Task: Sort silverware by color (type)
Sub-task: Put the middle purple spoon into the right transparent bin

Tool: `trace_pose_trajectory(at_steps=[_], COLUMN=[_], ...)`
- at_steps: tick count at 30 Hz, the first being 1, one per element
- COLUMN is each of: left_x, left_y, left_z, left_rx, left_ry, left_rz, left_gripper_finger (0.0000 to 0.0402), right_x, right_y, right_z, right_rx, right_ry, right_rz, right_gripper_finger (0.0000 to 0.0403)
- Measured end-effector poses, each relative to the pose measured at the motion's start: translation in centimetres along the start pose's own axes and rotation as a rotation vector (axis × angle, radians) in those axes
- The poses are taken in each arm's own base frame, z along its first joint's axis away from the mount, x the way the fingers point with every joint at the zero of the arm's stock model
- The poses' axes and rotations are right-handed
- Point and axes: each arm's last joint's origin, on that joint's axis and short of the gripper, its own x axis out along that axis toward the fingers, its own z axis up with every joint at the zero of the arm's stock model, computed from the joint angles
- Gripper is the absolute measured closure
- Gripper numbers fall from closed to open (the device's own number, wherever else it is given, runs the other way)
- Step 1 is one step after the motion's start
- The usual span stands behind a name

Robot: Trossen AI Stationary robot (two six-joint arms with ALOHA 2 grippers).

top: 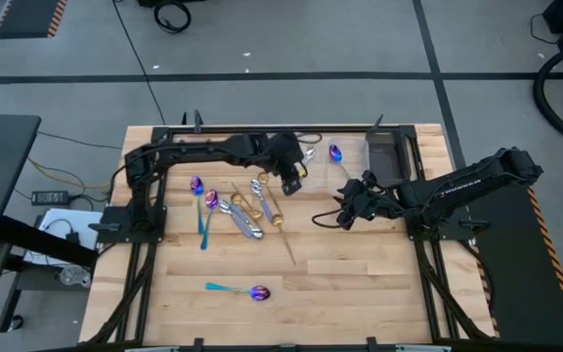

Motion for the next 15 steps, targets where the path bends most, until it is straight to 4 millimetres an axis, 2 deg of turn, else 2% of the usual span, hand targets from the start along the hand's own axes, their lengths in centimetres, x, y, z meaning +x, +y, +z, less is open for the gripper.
trace_pose_trajectory(at_steps=[7,15], left_x=[-1.2,-1.7], left_y=[-3.6,-7.3], left_z=[-1.8,-4.0], left_rx=[0.187,0.381], left_ry=[0.140,0.238], left_rz=[0.000,0.021], left_gripper_finger=[0.0228,0.0228], right_x=[-0.1,-0.2], right_y=[0.2,0.4], right_z=[-0.1,0.0], right_rx=[-0.013,-0.015], right_ry=[-0.003,-0.013], right_rz=[0.009,0.025], right_gripper_finger=[0.0275,0.0275])
